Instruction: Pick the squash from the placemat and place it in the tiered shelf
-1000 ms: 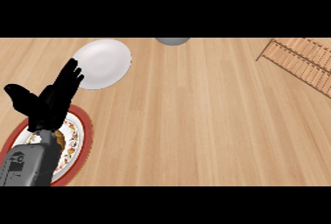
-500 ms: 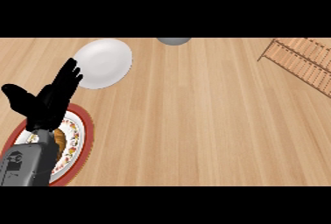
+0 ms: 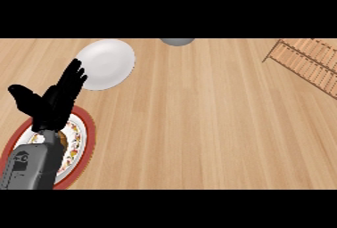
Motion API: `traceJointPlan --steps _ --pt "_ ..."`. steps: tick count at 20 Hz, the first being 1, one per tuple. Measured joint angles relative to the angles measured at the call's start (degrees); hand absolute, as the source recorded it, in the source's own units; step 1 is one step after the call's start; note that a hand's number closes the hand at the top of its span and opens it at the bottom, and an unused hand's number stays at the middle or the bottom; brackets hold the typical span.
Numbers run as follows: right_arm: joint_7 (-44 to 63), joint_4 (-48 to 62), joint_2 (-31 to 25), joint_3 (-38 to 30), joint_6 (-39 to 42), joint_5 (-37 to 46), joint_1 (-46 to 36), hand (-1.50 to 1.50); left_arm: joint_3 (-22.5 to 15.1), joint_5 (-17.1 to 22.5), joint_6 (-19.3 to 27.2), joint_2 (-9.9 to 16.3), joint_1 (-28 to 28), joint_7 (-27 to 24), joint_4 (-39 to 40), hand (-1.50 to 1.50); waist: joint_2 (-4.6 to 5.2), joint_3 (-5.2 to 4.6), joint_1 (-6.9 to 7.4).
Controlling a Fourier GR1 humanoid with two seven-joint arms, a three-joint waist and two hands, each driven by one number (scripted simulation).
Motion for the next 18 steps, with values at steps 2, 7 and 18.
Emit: traceJointPlan --steps 2,7,18 --pt "-2.8 4.8 -0.5 0.9 -0.2 2.0 -2.6 1.5 -0.2 0.0 0.0 -0.2 -0.3 0.3 0.0 0.0 0.05 0.0 0.21" --pt "-8.6 13.4 -1.2 2.4 -0.4 5.7 -6.5 1.5 -0.2 0.3 -0.4 0.2 1.3 2.2 -3.2 0.0 0.0 0.03 0.26" --pt "-11.0 27.2 0.6 -0.5 -11.6 7.8 -15.2 -1.5 -0.7 -0.3 0.0 -0.5 -0.6 2.1 -2.2 0.0 0.55 0.16 1.15"
